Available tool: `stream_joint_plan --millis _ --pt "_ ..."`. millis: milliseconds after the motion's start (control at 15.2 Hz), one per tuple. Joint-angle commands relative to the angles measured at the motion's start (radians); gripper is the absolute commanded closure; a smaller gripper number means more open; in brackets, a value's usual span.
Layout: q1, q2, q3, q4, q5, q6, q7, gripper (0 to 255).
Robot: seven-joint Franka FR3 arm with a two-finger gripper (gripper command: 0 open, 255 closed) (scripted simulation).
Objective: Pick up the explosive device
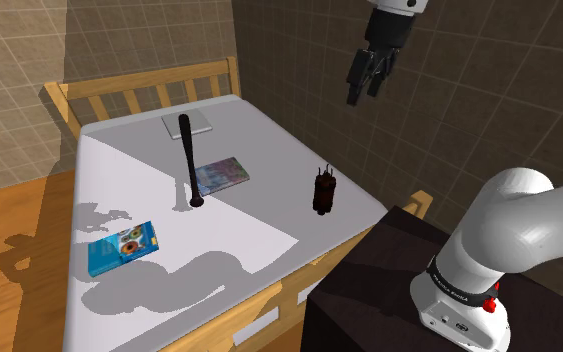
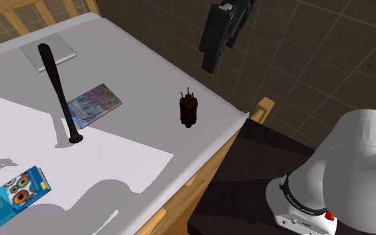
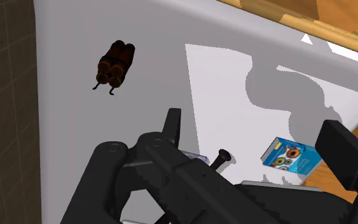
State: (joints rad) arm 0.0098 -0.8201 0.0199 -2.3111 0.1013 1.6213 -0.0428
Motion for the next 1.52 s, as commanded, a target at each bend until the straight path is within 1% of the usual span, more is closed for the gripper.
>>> stream_joint_plan --millis 0,396,726,1056,1452 --pt "0.000 0.000 0.000 0.000 0.000 0.000 0.000 0" --pt "-0.031 0.106 -0.022 -0.092 -0.030 0.179 -0.021 0" --pt "-0.058 0.226 -0.043 -0.137 -0.053 0.329 -0.034 0" --pt "-0.083 0.372 -0.066 -0.152 -0.074 0.477 -0.045 0" --pt "-0.111 0.574 -0.094 -0.128 -0.091 0.639 -0.057 0"
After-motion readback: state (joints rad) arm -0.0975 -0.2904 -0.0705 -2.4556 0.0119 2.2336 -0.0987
